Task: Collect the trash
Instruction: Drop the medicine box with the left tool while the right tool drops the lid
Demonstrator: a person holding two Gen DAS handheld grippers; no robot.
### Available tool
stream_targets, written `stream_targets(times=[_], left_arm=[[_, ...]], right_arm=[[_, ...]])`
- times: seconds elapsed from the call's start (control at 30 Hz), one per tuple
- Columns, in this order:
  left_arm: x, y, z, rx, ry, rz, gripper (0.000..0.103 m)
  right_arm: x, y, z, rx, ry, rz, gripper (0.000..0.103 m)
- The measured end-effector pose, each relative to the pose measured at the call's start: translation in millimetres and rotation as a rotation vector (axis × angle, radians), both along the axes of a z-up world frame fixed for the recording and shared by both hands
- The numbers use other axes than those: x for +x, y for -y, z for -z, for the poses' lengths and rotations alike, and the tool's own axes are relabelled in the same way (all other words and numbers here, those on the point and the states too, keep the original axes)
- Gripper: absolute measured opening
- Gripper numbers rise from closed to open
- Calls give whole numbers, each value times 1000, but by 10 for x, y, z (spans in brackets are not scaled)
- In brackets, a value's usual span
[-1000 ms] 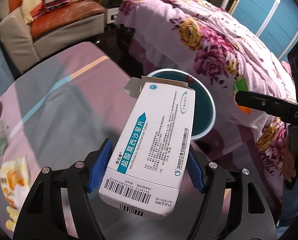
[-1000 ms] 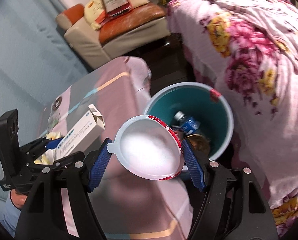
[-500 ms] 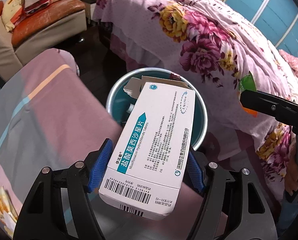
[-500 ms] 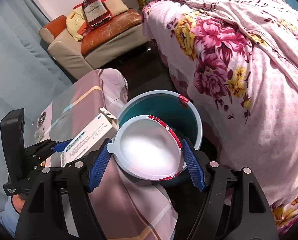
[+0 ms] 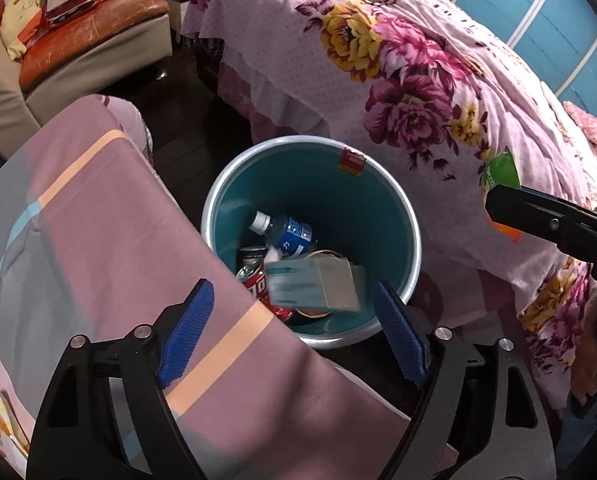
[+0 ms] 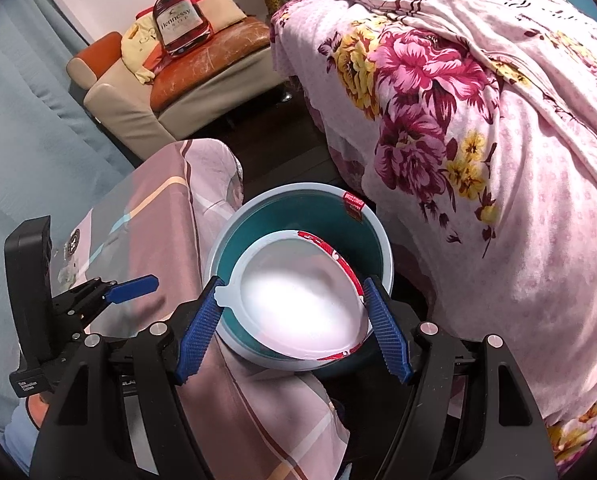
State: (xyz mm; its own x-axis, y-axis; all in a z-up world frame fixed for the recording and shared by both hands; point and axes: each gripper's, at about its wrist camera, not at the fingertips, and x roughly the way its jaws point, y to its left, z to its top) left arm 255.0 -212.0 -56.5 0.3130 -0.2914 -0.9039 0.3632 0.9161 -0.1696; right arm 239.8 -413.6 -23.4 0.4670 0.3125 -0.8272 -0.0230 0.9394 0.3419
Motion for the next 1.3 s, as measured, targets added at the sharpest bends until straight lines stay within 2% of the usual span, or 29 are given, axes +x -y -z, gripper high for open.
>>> stream_targets(times=[0.27,0.37,0.87,0.97,1.3], left_arm=[[-107,-238,1,-16,-14,-54,84],[-149,-347,-12,-28,-12,-80,93],[-254,-770,-71,-63,-2,-148,93],[-263,-842,-81,-70,-2,-157,93],[-389,-1027,-172,-91,7,-174,93]], right_arm=[[53,-142,57,-17,-18,-23,68],[73,-212,75,-28,-24,-35,68],[152,-634,156,-115,-59,-100,69],[180,-682,177,-113,-74,-99,74],[76,-869,70,-149,-78,-114,76]])
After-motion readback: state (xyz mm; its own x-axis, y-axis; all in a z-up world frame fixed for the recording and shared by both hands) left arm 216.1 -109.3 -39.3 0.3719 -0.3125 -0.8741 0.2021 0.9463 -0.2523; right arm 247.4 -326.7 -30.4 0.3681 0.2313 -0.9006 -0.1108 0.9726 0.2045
